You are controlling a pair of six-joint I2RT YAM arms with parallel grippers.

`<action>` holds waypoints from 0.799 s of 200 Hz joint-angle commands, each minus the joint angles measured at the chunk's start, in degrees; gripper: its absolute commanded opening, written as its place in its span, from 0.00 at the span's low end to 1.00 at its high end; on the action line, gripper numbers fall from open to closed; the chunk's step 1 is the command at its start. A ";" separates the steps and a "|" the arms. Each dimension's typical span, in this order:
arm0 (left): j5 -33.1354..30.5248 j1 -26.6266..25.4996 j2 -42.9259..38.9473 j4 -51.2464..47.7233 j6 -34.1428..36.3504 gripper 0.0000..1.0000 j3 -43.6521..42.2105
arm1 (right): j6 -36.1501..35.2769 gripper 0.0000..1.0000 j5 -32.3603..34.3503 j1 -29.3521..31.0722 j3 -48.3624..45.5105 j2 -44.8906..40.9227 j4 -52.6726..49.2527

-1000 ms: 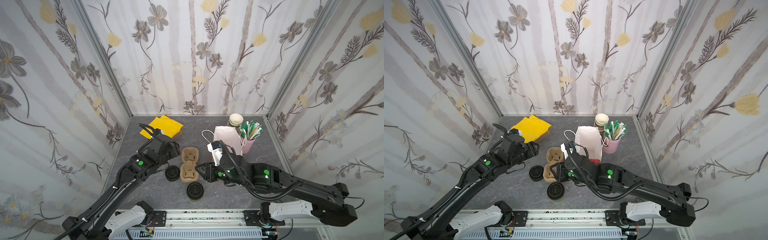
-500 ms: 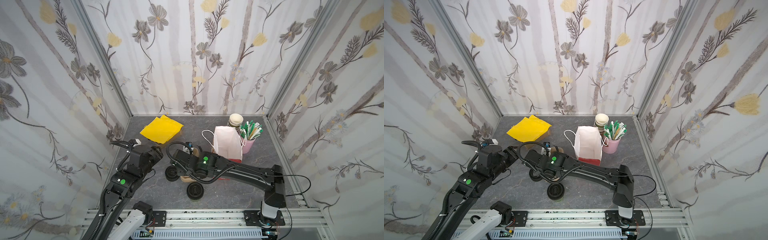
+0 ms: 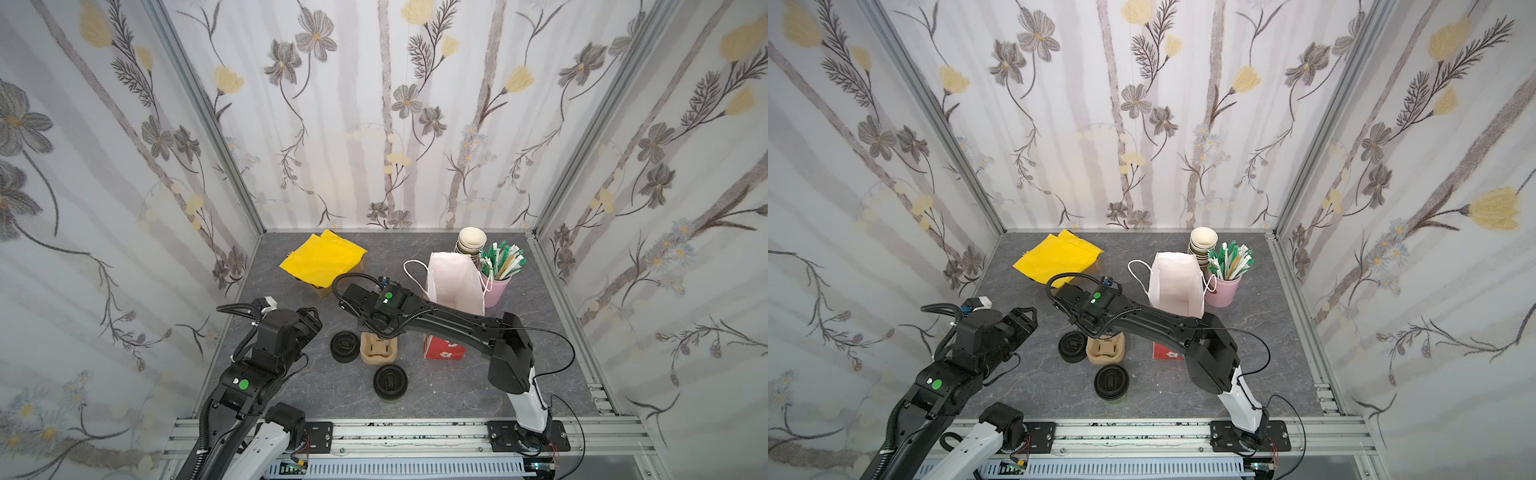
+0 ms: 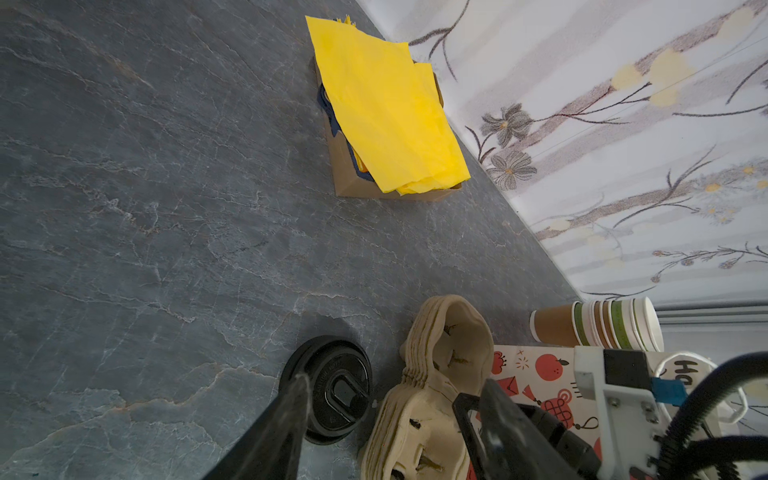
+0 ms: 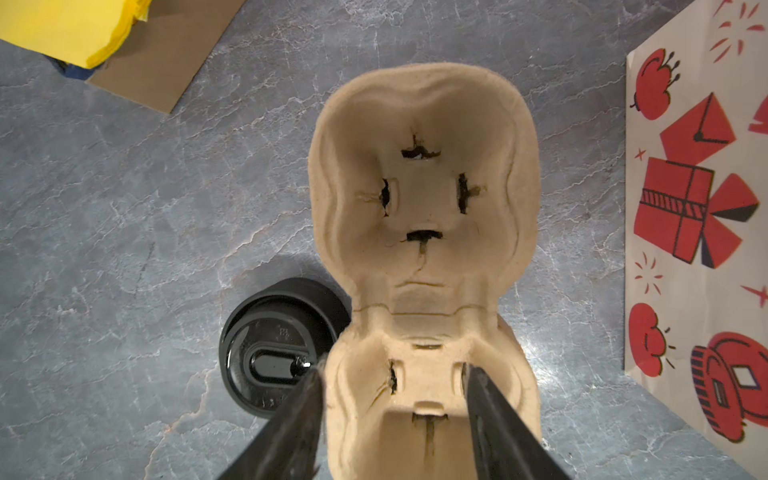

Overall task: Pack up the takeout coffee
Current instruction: 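Grasp the top tan cardboard cup carrier with the right gripper while the left arm withdraws, then lift the cardboard carrier off the stack with the right gripper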

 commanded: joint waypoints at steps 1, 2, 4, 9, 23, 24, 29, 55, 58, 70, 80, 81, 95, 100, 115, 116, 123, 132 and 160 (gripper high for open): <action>-1.15 0.11 -0.82 0.34 -1.85 0.66 -0.89 | -0.97 0.57 0.33 -0.48 1.72 1.49 0.55; -1.17 0.13 -0.85 0.34 -1.88 0.66 -0.92 | -0.98 0.57 0.39 -0.49 1.78 1.54 0.50; -1.14 0.15 -0.93 0.34 -1.92 0.66 -1.00 | -1.06 0.57 0.42 -0.49 1.95 1.74 0.54; -1.11 0.11 -1.04 0.34 -2.14 0.66 -1.16 | -1.17 0.57 0.44 -0.57 2.28 2.05 0.42; -1.10 0.16 -1.30 0.34 -2.42 0.66 -1.49 | -1.18 0.55 0.70 -0.66 2.84 2.92 -0.02; -1.10 0.16 -1.31 0.34 -2.43 0.66 -1.52 | -1.18 0.55 0.71 -0.66 2.91 3.01 -0.09; -1.08 0.08 -1.31 0.32 -2.50 0.66 -1.60 | -1.09 0.54 1.04 -0.71 3.11 3.23 -0.41; -1.05 0.15 -1.33 0.30 -2.59 0.66 -1.78 | -0.82 0.52 2.27 -0.83 4.02 4.76 -2.20; -1.07 0.16 -1.31 0.26 -2.54 0.66 -1.74 | -0.82 0.52 2.36 -0.83 4.24 4.96 -2.52; -1.10 0.10 -1.31 0.26 -2.61 0.65 -1.77 | -0.69 0.52 3.06 -0.84 5.00 5.57 -3.67; -1.02 0.15 -1.35 0.25 -2.60 0.66 -1.80 | -0.35 0.52 3.83 -0.79 5.53 5.90 -4.86; -1.02 0.15 -1.33 0.26 -2.61 0.65 -1.77 | -0.32 0.52 3.86 -0.82 5.57 5.90 -4.97; -0.93 0.11 -1.33 0.17 -2.69 0.65 -1.75 | 0.13 0.52 4.75 -0.83 5.63 5.99 -5.72; -0.88 0.15 -1.31 0.13 -2.76 0.65 -1.74 | 0.19 0.52 4.81 -0.79 5.63 6.04 -5.89; -0.91 0.16 -1.23 0.17 -2.87 0.65 -1.82 | 0.15 0.52 4.72 -0.84 5.67 6.37 -5.80; -0.92 0.11 -1.23 0.17 -2.87 0.65 -1.82 | 0.15 0.52 4.70 -0.84 5.64 6.36 -5.70; -0.92 0.16 -1.14 0.16 -2.87 0.65 -1.83 | 0.12 0.52 4.45 -0.99 5.61 6.45 -5.46; -0.91 0.16 -1.04 0.17 -2.81 0.65 -1.71 | 0.15 0.52 4.06 -0.89 5.61 6.76 -5.06; -0.84 0.21 -1.05 0.04 -2.61 0.65 -1.52 | 0.04 0.50 2.67 -0.93 5.62 7.39 -4.04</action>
